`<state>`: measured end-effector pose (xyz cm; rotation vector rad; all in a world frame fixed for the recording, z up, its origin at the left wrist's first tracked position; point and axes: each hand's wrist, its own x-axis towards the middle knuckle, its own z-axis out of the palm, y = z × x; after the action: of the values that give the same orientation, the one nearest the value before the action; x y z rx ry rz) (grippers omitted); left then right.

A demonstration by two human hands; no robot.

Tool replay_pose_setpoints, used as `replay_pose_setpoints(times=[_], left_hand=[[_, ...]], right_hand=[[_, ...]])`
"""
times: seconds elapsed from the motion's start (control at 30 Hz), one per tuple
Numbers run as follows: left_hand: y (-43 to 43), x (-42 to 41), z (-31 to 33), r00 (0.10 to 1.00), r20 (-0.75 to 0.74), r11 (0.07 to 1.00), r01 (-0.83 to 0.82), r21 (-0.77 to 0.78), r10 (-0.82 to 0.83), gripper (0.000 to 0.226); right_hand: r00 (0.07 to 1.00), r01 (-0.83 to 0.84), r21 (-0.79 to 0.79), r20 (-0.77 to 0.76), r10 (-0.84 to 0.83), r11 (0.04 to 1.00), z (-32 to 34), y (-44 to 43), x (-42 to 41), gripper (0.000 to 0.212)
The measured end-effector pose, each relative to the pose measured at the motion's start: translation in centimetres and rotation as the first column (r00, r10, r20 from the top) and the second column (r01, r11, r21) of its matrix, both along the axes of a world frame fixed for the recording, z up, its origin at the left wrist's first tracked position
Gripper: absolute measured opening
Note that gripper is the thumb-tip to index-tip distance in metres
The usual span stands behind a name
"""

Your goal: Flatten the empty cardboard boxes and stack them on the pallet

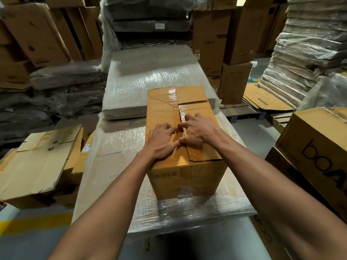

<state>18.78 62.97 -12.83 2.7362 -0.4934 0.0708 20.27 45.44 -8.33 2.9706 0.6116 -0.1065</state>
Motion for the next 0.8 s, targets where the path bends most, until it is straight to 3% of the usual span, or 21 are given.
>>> replay_pose_setpoints(times=[0.1,0.17,0.43,0.53,0.63,0.7,0.8], left_hand=[[0.1,0.0,0.4,0.998,-0.068,0.999,0.013,0.042,-0.010,0.085],[-0.1,0.2,0.6,0.996,-0.086,0.997,0.015,0.071,-0.009,0.087],[-4.2,0.7,2.9,0.964,-0.228,0.991,-0.133,0.028,0.136,0.065],[-5.8,0.7,3.6,0.953,-0.253,0.985,-0.172,-0.002,0.166,0.056],[-6.5,0.7,3.8,0.952,-0.278,0.984,-0.156,-0.085,0.127,0.033],[-7.0,0.7,3.6,0.963,-0.226,0.985,-0.161,-0.056,0.145,0.018],[-7.3,0.6,3.4,0.957,-0.227,0.981,-0.193,-0.021,0.183,0.020]], right_hand=[[0.998,0.024,-0.077,-0.060,-0.029,0.997,0.9,0.7,0.4,0.051],[0.994,0.046,-0.086,-0.097,-0.054,0.995,1.1,1.1,0.7,0.045],[0.998,-0.062,-0.126,-0.002,0.062,0.990,1.4,1.0,1.3,0.026],[0.999,-0.025,-0.029,0.031,0.026,0.999,1.5,0.3,0.8,0.027],[1.000,0.010,0.040,0.011,-0.011,0.999,2.3,-1.0,0.9,0.027],[1.000,0.016,0.048,-0.022,-0.015,0.999,2.6,-1.5,1.2,0.026],[0.997,0.002,0.055,-0.075,0.003,0.998,2.8,-1.7,1.4,0.022]])
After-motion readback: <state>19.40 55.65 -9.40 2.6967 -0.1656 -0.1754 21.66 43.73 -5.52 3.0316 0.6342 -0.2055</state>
